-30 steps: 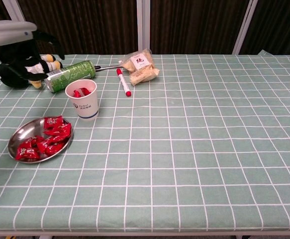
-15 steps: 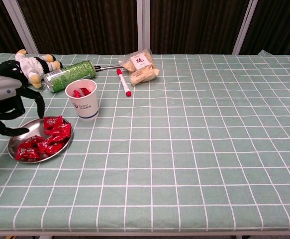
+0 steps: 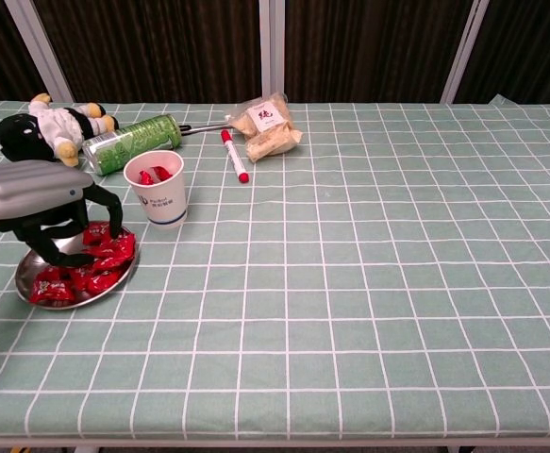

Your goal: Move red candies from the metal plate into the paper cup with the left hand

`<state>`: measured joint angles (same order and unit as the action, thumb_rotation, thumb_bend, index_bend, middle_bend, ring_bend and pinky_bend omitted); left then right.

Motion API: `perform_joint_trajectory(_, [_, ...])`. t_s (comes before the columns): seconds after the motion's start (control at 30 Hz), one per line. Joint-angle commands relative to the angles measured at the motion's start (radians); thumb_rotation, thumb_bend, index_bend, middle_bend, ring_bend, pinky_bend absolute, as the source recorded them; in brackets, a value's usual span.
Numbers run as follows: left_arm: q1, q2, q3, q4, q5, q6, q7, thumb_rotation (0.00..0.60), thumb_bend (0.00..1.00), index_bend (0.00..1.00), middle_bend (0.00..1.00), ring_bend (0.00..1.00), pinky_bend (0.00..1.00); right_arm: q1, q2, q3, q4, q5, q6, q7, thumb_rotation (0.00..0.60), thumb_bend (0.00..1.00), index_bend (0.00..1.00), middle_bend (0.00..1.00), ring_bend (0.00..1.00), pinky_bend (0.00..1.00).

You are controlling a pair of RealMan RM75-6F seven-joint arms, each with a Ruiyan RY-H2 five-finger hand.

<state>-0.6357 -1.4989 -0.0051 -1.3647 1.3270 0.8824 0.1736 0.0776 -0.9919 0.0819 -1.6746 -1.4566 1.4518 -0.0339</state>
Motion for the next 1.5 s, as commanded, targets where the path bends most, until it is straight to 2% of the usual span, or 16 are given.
perform_joint_trajectory(0.03, [-0.003, -0.006, -0.003, 0.008, -0.01, -0.011, 0.005, 0.6, 0.31, 0.49, 1.0, 0.95, 1.0, 0.0, 0.0, 0.0, 0.0, 0.0, 0.001, 0.0, 0.6, 0.1, 0.0, 0.1, 0.03, 0.16])
perform_joint_trajectory(0.93, [-0.002, -0.059, -0.012, 0.083, 0.017, -0.01, -0.073, 0.6, 0.35, 0.62, 1.0, 0.96, 1.0, -0.001, 0.004, 0.001, -0.003, 0.012, -0.004, 0.003, 0.6, 0.1, 0.0, 0.11, 0.03, 0.17])
perform_joint_trajectory(1.37, [0.021, -0.028, -0.02, 0.067, 0.042, 0.031, -0.173, 0.6, 0.4, 0.67, 1.0, 0.97, 1.0, 0.002, 0.005, 0.001, -0.002, 0.011, -0.007, 0.009, 0.6, 0.09, 0.0, 0.11, 0.03, 0.17])
perform_joint_trajectory(1.5, [0.042, 0.026, -0.029, 0.006, 0.053, 0.077, -0.203, 0.6, 0.41, 0.67, 1.0, 0.97, 1.0, 0.003, 0.006, 0.002, -0.001, 0.009, -0.006, 0.011, 0.6, 0.09, 0.0, 0.11, 0.03, 0.17])
